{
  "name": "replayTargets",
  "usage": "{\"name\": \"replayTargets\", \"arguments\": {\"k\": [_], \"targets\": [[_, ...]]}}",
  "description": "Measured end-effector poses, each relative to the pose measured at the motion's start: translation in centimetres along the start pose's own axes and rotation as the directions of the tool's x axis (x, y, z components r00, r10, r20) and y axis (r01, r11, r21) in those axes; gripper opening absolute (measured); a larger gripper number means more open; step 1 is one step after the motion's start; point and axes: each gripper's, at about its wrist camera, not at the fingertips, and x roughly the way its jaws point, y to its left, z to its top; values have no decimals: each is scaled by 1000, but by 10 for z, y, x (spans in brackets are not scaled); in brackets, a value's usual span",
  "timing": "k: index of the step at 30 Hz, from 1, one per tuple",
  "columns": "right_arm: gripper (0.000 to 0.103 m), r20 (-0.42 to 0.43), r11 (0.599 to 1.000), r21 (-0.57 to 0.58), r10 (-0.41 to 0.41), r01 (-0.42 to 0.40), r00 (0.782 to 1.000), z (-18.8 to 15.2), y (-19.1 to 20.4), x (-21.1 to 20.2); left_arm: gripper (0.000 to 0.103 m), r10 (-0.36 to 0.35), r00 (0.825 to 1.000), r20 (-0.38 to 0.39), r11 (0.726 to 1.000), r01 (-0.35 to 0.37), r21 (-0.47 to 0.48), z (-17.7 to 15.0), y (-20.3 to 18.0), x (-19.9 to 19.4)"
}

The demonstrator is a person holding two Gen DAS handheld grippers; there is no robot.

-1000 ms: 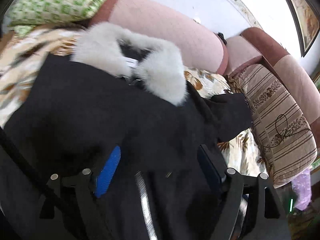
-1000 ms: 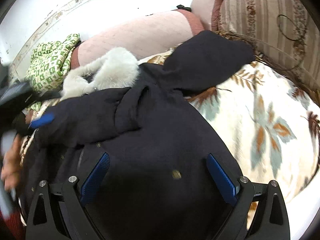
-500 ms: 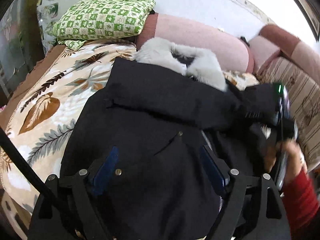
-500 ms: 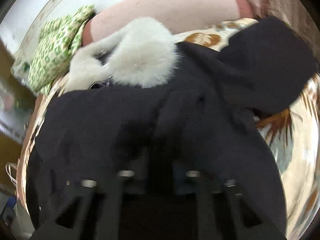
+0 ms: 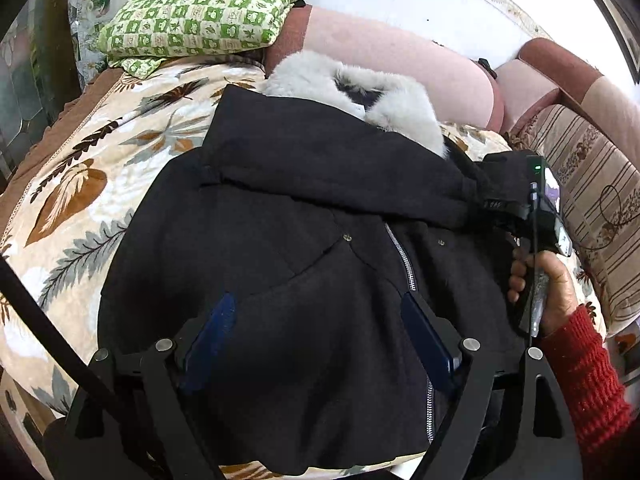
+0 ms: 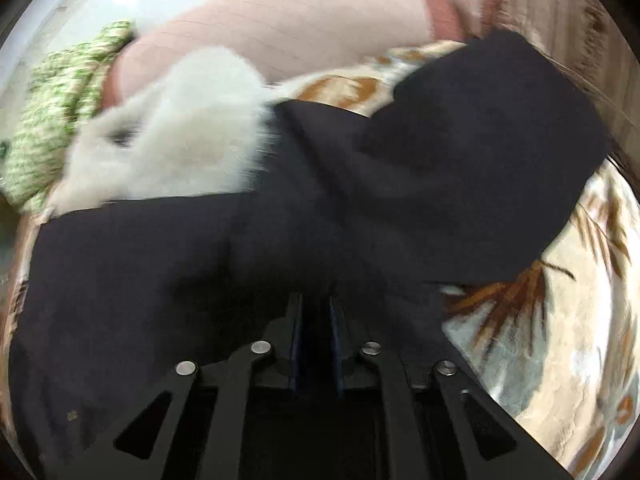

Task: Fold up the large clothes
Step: 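Grasp the other sleeve with the right tool and fold it across the body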

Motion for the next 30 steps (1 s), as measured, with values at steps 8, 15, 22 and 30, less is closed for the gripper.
{"name": "replayTargets", "arguments": {"k": [8, 15, 22, 30], "targets": [[64, 183, 954, 282, 46, -97, 982, 9, -87, -57, 84, -18, 1000, -5, 1000, 18, -5, 2, -3, 2], [65, 196, 847, 525, -27, -82, 980, 28, -205, -48, 84, -11, 1000, -9, 1000, 11, -6, 3, -3, 4], [69, 234, 767, 617, 33, -174, 972, 75, -283, -24, 84, 70, 997, -42, 998, -70, -9, 6, 2, 18], [48, 246, 645, 727, 76, -236, 966, 105, -313, -2, 84, 91, 993, -70, 996, -92, -2, 5, 2, 23]]}}
